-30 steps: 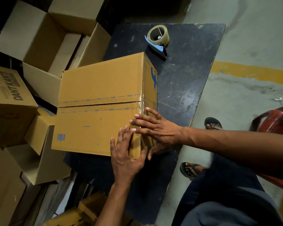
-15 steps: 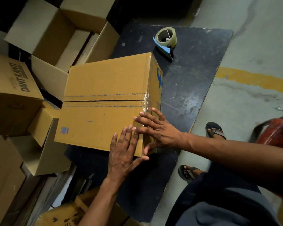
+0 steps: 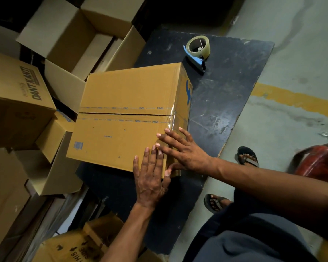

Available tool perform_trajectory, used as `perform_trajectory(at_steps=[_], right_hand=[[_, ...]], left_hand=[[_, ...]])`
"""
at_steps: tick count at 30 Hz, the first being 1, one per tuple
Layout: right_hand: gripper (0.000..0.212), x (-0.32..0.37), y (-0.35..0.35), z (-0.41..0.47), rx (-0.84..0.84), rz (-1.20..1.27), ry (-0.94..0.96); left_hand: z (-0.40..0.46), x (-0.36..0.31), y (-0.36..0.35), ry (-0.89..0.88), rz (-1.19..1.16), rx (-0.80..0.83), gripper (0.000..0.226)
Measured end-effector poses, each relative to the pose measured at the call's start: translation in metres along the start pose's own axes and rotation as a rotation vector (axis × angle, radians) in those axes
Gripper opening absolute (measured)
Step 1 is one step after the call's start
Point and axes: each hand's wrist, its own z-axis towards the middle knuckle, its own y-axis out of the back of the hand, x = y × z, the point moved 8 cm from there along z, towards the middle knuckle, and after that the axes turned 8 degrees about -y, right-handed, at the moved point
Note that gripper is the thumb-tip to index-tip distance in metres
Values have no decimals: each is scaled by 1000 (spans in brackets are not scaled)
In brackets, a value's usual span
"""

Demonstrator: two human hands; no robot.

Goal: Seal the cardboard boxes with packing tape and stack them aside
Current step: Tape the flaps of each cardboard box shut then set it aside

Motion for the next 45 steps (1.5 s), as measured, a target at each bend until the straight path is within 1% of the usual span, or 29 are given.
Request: perform_trajectory(at_steps=[3,7,8,10,12,13,15,17,18,21,23,26,28,30,31,33,34,36,37,38,39,40,42,44,45], right_hand=[[84,-7,5,2,-8,-29,57],[71,-13,14,9,-103,37,107],[71,-13,15,11,-108,62,118],[79,-14,18,15,-70,91,152],[86,-25,26,26,-22,65,178],[86,-36,31,36,-16,46,177],[82,-64,37,57,-9,-12,159],[76,-85,33,69,12,-80,179],[70,-87,31,70,-3,-101,206],[57,-86,34,74,-74,-50,248],[56,-85,37,75,-35,3,242],[62,-84,42,78,116,-3,252],[54,-78,53,88,205,39,275],[39,-72,74,113,253,109,303],[35,-75,84,132,239,123,278],[38,-97,91,171,241,75,118],[43,-110,88,189,291,1,18],[47,-120,76,206,507,-124,-121],[46,-117,69,205,632,-193,-144],[43,-109,68,202,695,-247,-131],[39,-101,74,199,722,-297,-119],[36,-92,80,190,730,-346,-103],[30,-36,89,170,810,-475,136],[29,-10,97,139,943,-438,224],[31,5,97,124,1013,-387,274]], left_hand=[[0,-1,5,-16,-2,-12,60],[6,-8,9,70,15,-48,50],[6,-10,10,101,12,-42,49],[5,-13,12,174,-17,-18,49],[10,-19,17,271,-76,-10,53],[16,-21,19,315,-89,-11,55],[37,-25,20,359,-72,-12,58],[56,-23,15,385,-40,-11,53],[64,-21,11,393,-25,-9,50],[70,-19,-1,389,1,33,47],[67,-21,-3,369,31,49,48],[65,-18,-2,340,88,103,49],[65,-17,3,337,65,117,47],[63,-11,16,373,-1,84,44],[58,-6,25,406,-20,69,42],[48,5,40,467,-85,43,38],[43,9,47,504,-120,13,35],[29,16,55,643,-140,-33,38],[22,18,57,740,-137,-38,42],[19,21,57,866,-131,-26,46],[18,22,52,1007,-153,21,49],[18,25,46,1114,-149,98,50],[1,24,62,1365,-99,89,43],[4,35,68,1419,-19,169,35],[-1,40,75,1449,26,178,34]])
